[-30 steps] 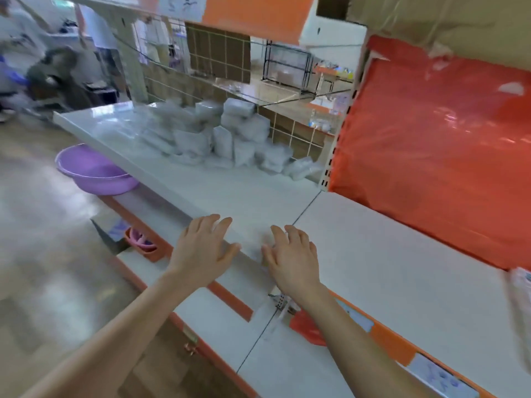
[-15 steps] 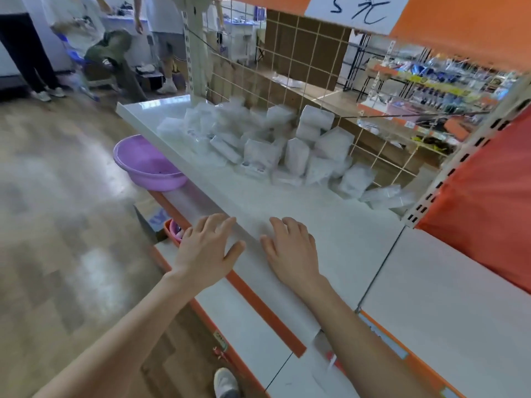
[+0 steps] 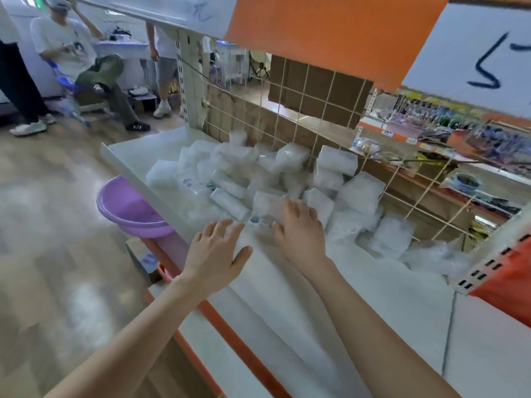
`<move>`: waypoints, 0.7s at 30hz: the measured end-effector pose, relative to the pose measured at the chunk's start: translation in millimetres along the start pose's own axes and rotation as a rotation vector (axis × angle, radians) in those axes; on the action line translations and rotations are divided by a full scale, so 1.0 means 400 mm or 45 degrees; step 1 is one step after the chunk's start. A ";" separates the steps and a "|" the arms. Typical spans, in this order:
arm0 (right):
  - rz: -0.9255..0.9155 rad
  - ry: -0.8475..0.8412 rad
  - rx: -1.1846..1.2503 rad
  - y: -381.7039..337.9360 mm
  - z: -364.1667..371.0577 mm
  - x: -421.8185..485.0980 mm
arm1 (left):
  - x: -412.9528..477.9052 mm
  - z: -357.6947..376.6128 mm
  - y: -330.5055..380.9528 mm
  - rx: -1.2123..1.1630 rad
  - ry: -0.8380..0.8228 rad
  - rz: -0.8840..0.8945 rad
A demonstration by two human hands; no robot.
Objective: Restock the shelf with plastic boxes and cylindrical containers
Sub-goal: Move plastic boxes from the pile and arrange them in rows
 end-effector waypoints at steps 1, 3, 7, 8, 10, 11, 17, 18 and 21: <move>0.009 -0.026 -0.008 0.006 0.007 0.024 | 0.020 -0.003 0.002 -0.012 0.004 0.014; 0.029 -0.074 -0.029 0.014 0.025 0.056 | 0.054 -0.004 0.002 -0.033 0.001 0.039; 0.080 -0.062 -0.070 0.027 0.048 0.073 | 0.106 -0.014 0.000 -0.072 0.016 0.097; 0.097 -0.049 -0.067 0.031 0.052 0.071 | 0.118 -0.015 0.002 -0.083 0.019 0.126; 0.145 -0.022 -0.015 0.040 0.055 0.064 | 0.136 -0.018 0.008 -0.145 0.009 0.181; 0.184 -0.008 0.032 0.047 0.056 0.058 | 0.145 -0.018 0.009 -0.202 -0.009 0.194; 0.162 0.284 0.224 0.031 0.005 0.020 | 0.200 -0.035 0.000 -0.690 -0.167 0.145; 0.108 0.382 0.229 0.015 -0.016 0.015 | 0.211 -0.038 0.005 -0.750 -0.226 0.150; -0.024 0.666 0.172 -0.024 -0.071 -0.002 | 0.229 -0.037 0.023 -0.913 -0.527 0.147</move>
Point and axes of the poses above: each hand's wrist, its own x-axis towards the middle knuckle, its own z-axis out of the palm, y = z × x, the point moved 8 cm from there along x, towards the middle knuckle, and after that the axes turned 13 degrees about -z, right-handed, at the moved point
